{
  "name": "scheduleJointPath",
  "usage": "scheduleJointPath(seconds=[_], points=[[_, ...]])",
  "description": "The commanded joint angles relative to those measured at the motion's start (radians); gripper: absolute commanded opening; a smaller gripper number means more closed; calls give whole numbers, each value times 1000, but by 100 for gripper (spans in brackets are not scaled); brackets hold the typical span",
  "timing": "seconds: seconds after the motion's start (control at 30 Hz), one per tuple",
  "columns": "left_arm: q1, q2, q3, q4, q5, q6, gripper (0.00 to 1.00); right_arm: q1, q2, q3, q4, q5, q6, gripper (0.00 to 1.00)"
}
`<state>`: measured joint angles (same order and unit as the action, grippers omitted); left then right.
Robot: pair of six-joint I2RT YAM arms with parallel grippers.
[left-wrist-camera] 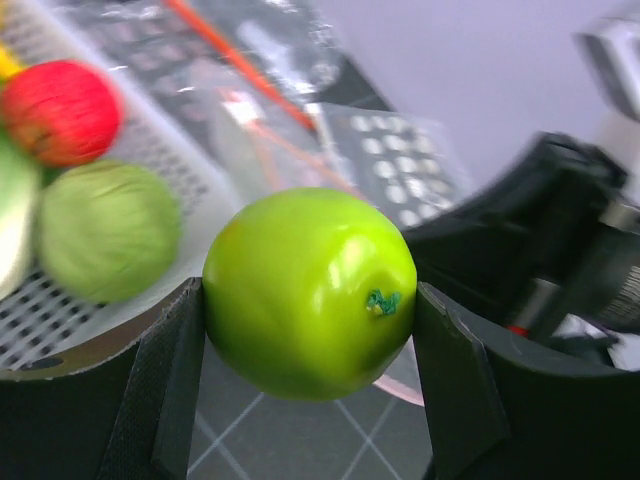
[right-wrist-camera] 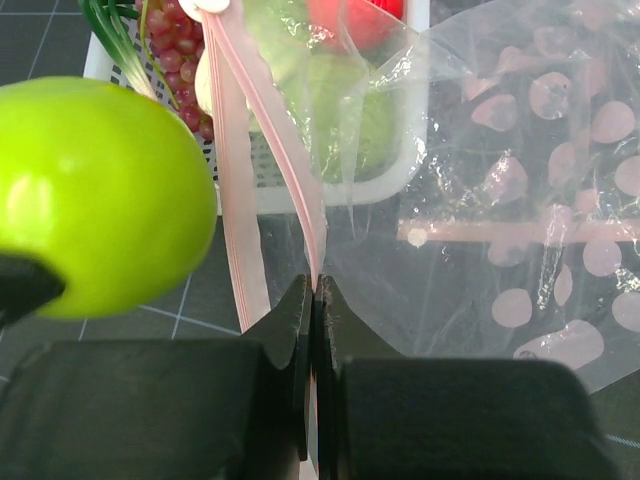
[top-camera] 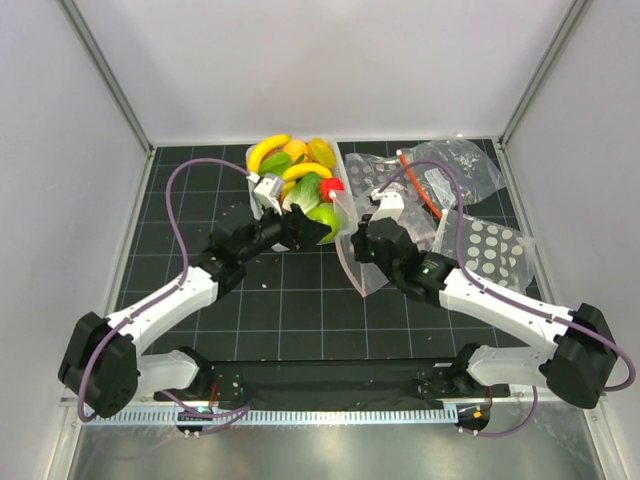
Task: Place the food in the zip-top bag and seal the zipper
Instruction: Pick up the fake fruit from the bin, then place the fake fruit in the zipper food storage bag.
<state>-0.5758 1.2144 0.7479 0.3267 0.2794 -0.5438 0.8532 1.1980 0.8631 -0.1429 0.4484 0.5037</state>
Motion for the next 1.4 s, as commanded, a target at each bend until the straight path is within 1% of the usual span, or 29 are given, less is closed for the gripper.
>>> scheduleJointPath(seconds=[0.0, 0.07, 0.13, 0.37, 0.47, 0.53, 0.57, 0.6, 0.63, 0.67, 0.77, 0.87, 0.9, 0.97, 1.0, 1.07, 1.1, 1.23, 1.37], points=[[-16, -30, -28, 242, 240, -48, 46, -2, -58, -4, 54, -4, 13, 1], [-48, -15, -27, 284, 277, -53, 46, -2, -67, -9, 55, -4, 13, 1], [-70, 14, -16, 284, 282, -38, 46, 0, -83, -16, 62, -11, 15, 1], [-81, 94, 2, 267, 201, -30, 45, -2, -167, -45, 83, -42, 10, 1], [-84, 116, 19, 226, 152, -15, 44, 0, -202, -36, 59, -19, -19, 1], [-90, 122, 31, 164, 110, 4, 43, 1, -221, -21, 20, 7, -36, 1], [-108, 128, 50, 137, 52, 39, 43, 3, -238, -21, 16, 16, -48, 1], [-119, 131, 62, 74, 23, 57, 42, 3, -244, -22, 14, 24, -50, 1], [-130, 135, 76, 49, -2, 76, 42, 3, -251, -29, 16, 29, -54, 1], [-153, 151, 102, 31, -25, 106, 42, 3, -259, -30, 17, 29, -56, 1], [-186, 166, 120, 0, -54, 122, 44, 1, -255, -32, 28, -5, -57, 1], [-206, 168, 128, -11, -75, 134, 52, 3, -229, -30, 43, -48, -51, 1], [-210, 163, 130, -12, -72, 136, 57, 3, -218, -30, 51, -60, -50, 1], [-219, 155, 133, -17, -59, 137, 63, 1, -212, -32, 61, -91, -42, 1], [-223, 154, 137, -20, -52, 137, 71, 3, -209, -35, 77, -100, -40, 1], [-242, 155, 146, -37, -45, 145, 78, 1, -221, -48, 88, -93, -28, 1], [-248, 157, 151, -43, -46, 148, 83, 1, -228, -52, 91, -83, -27, 1], [-259, 166, 169, -63, -39, 153, 87, 0, -279, -85, 100, -17, -5, 1], [-259, 169, 173, -72, -34, 145, 88, -3, -305, -108, 118, -10, 25, 1]])
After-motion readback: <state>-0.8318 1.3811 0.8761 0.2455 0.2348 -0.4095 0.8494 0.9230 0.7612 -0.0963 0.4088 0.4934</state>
